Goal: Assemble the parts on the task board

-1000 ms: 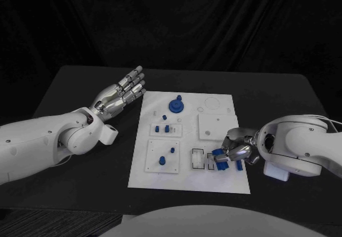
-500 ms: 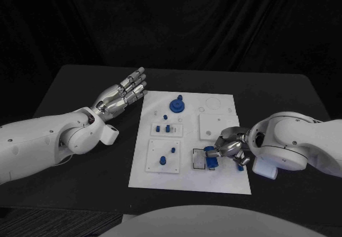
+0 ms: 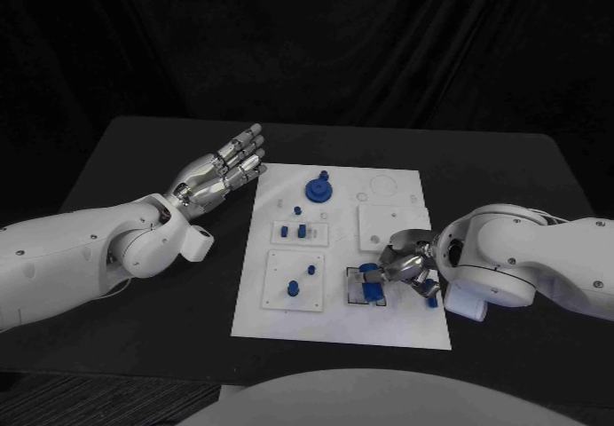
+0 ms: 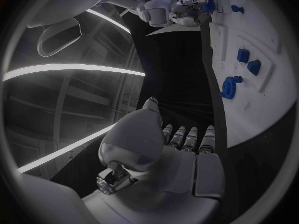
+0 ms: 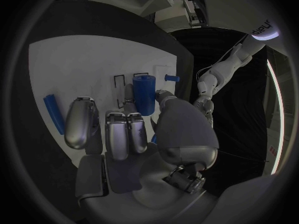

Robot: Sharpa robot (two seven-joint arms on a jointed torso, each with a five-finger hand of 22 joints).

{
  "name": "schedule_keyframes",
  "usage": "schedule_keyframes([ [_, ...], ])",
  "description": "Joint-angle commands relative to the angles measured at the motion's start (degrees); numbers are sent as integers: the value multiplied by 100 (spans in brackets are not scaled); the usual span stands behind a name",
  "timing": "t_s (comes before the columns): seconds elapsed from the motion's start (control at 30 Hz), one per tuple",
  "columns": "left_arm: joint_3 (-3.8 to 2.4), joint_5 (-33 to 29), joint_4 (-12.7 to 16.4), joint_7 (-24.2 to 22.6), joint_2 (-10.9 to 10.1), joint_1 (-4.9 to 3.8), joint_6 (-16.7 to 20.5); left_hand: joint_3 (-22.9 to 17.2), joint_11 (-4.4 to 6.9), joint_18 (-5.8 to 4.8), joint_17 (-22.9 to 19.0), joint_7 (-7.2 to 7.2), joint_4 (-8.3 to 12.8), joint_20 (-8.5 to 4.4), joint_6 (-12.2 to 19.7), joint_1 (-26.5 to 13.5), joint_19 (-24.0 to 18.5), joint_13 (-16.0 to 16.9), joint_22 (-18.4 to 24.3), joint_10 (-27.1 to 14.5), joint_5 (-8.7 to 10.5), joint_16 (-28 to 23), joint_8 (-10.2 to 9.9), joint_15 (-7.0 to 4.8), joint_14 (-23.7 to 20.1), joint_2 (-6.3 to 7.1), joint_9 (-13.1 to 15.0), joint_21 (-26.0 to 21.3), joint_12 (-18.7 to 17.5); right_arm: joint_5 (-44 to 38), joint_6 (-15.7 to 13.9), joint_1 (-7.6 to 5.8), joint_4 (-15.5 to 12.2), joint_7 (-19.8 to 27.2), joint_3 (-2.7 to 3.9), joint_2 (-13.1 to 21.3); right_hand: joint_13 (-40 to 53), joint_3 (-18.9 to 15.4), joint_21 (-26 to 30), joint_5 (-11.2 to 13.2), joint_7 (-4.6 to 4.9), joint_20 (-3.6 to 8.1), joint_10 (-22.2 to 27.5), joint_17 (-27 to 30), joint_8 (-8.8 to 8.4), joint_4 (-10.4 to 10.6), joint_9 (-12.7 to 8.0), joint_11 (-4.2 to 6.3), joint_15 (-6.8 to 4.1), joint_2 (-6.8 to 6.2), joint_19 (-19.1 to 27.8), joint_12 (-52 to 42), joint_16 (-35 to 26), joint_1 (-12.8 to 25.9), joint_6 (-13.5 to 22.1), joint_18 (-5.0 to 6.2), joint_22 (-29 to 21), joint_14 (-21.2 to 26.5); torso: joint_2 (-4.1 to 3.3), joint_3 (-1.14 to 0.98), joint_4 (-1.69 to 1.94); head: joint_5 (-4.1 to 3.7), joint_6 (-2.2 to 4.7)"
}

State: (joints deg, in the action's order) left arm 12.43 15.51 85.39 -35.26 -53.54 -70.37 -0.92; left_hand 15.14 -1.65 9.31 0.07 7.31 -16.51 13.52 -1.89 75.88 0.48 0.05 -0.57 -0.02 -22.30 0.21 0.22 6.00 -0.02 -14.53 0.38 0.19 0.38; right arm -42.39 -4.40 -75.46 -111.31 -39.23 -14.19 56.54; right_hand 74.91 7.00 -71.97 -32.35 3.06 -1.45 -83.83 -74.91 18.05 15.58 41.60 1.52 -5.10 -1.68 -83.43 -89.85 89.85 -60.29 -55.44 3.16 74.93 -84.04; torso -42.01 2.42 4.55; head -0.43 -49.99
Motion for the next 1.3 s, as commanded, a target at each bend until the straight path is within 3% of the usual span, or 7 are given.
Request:
schedule_keyframes([
  [0.03, -5, 9, 5, -74, 9, 12, -91, -13, -28, 90, -7, -50, 13, 44, 10, 72, 7, -5, -8, 2, -29, -21, 26, 53, 2, 8, 7, 30, -38, -220, 0, 28, 12, -135, 0, -26, 1509, -116, 34, 242, 2, -30, -617, -1509, 35, 59, -15, -42, 53, 31, 2, -15, 15, 60, 50, 76, 978, -596, 2, 0, 0, 4, -1],
  [0.1, -5, 9, 4, -77, 10, 15, -90, -11, -30, 90, -7, -61, 12, 56, 0, 77, 8, -5, -9, 2, -38, -21, 29, 60, 2, 18, 10, 31, -38, -232, 15, 39, 27, -137, 0, -52, 1509, -203, 50, 491, 1, -33, -617, -1509, 54, 82, -32, -41, 55, 72, 3, -15, 15, 116, 47, 79, 975, -596, 3, -1, -1, 6, -1],
  [0.23, -5, 9, 4, -77, 11, 19, -93, -8, -35, 92, -7, -78, 9, 76, -13, 82, 13, -5, -14, 2, -49, -21, 32, 74, 2, 31, 12, 35, -38, -243, 38, 58, 44, -139, 0, -91, 1509, -285, 79, 661, 0, -33, -617, -1509, 71, 86, -50, -41, 54, 113, 8, -15, 15, 157, 50, 84, 969, -596, 1, 0, -1, 12, -1],
  [0.63, -5, 9, -3, -68, 17, 29, -144, -18, -46, 95, -7, -117, 13, 131, -28, 112, 23, -5, -22, 2, -89, -21, 35, 140, 2, 42, 15, 43, -38, -249, 130, 82, 94, -143, 0, -160, 1509, -756, 124, 1523, 1, -35, -617, -1509, 149, 98, -128, -42, 55, 301, -2, -15, 15, 497, 76, 86, 968, -596, 4, 0, -2, 39, -1],
  [0.97, -5, 9, -18, -57, 23, 40, -176, -32, -71, 97, -7, -143, 18, 178, -40, 142, 34, -5, -31, 2, -113, -21, 37, 230, 2, 49, 17, 52, -38, -250, 220, 95, 111, -145, 0, -179, 1509, -1253, 118, 2523, 18, -45, -617, -1509, 200, 87, -207, -58, 68, 335, -28, -15, 15, 604, 139, 81, 978, -596, 2, 1, -1, 45, -1],
  [1.17, -5, 9, -26, -52, 25, 51, -195, -35, -76, 97, -7, -149, 20, 185, -42, 147, 35, -5, -32, 2, -121, -21, 37, 237, 2, 48, 17, 53, -38, -250, 219, 97, 96, -139, 0, -160, 1509, -1520, 136, 2913, 23, -48, -617, -1509, 232, 106, -239, -61, 71, 319, -30, -15, 15, 688, 160, 84, 975, -596, 2, 0, 0, 52, -1],
  [1.3, -5, 9, -27, -49, 19, 56, -204, -35, -76, 97, -7, -149, 20, 185, -42, 147, 35, -5, -32, 2, -121, -21, 37, 237, 2, 48, 17, 53, -38, -250, 123, 98, 46, -124, 0, -92, 1509, -1659, 135, 2940, 23, -47, -617, -1509, 244, 120, -251, -61, 70, 329, -34, -15, 15, 846, 169, 83, 977, -596, 5, 0, 0, 68, -1],
])
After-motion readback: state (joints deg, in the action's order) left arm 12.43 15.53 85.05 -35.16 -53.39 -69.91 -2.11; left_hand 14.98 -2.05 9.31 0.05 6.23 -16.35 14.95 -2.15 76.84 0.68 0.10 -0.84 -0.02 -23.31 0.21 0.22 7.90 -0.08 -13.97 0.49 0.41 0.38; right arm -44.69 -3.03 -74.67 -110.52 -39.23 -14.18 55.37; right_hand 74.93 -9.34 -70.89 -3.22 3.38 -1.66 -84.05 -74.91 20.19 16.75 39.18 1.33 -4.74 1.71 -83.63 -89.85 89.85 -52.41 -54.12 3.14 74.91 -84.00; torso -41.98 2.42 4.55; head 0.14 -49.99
